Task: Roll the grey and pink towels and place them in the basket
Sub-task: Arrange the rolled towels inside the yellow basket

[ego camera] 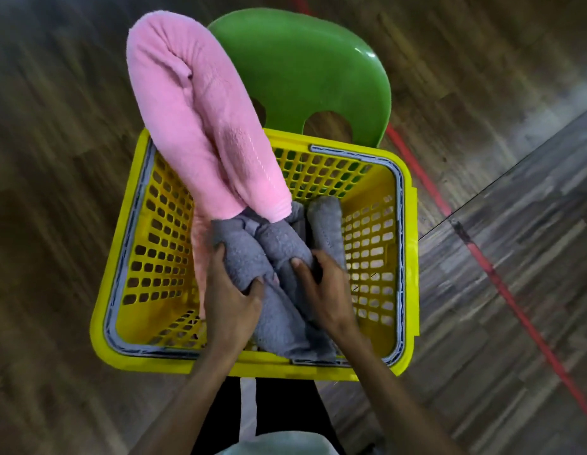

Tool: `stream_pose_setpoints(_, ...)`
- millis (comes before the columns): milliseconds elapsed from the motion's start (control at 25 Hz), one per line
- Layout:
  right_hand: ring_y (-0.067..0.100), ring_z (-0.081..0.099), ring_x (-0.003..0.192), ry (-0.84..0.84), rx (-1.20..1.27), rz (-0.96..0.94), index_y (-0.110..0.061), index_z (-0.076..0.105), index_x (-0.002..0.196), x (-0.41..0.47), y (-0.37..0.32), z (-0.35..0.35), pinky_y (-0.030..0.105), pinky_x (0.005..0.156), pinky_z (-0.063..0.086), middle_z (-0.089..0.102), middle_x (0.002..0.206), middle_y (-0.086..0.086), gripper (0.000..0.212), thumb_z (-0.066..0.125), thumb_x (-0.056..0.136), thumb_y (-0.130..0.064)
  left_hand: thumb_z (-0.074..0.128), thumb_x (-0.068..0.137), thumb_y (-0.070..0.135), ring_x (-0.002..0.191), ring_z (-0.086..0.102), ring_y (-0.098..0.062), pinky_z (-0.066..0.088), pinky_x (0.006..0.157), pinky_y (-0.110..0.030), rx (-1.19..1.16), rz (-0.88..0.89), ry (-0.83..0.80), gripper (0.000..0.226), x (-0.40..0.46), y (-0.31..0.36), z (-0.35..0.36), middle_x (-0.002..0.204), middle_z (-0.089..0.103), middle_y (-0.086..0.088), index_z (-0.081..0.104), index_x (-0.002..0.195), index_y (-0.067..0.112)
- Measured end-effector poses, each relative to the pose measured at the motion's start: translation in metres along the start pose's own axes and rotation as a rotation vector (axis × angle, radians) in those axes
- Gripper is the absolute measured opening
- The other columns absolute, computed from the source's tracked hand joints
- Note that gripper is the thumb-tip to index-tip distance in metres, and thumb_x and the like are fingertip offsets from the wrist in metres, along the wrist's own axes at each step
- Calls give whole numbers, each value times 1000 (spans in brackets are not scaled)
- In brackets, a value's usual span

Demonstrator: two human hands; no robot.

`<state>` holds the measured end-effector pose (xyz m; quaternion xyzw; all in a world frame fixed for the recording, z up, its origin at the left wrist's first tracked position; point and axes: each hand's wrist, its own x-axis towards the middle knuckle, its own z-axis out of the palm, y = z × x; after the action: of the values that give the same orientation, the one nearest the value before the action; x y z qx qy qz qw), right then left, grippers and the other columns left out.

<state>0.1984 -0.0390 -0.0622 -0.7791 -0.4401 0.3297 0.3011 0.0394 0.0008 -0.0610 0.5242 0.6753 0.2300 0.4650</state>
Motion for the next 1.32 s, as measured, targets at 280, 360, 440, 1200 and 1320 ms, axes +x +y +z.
stream_pose_setpoints(280,22,55,79,337,-32,164,-12,58,97,-1,20,-37,30,66,36,62,88,5,29,51,99,-40,66,83,7,138,31,-19,20,112,-17,63,250,-248,80,9,40,54,154,32,-6,24,151,16)
stream_pose_setpoints(360,26,54,77,356,-71,232,-11,55,93,11,28,-37,30,64,32,59,85,7,30,49,99,-39,65,79,8,136,33,-29,20,119,-40,152,321,-284,81,25,37,75,149,37,-14,25,150,13)
stream_pose_setpoints(440,28,57,80,328,-94,282,-10,55,97,19,35,-31,32,63,35,62,89,9,30,49,99,-40,63,75,10,135,35,-33,26,114,-52,221,320,-254,82,39,22,83,147,40,-16,27,150,13)
stream_pose_setpoints(1200,23,56,100,93,-41,234,-16,52,113,13,1,61,43,88,49,53,113,6,25,58,92,-28,65,90,20,117,51,-40,42,95,-43,423,-127,84,48,102,-68,17,129,51,-25,49,130,0)
stream_pose_setpoints(1320,30,54,113,-185,23,37,-11,50,133,24,-24,102,38,97,44,49,128,15,45,45,91,-28,66,87,42,126,45,-44,43,100,-45,521,-468,-175,84,115,-90,8,141,40,-31,27,140,-10)
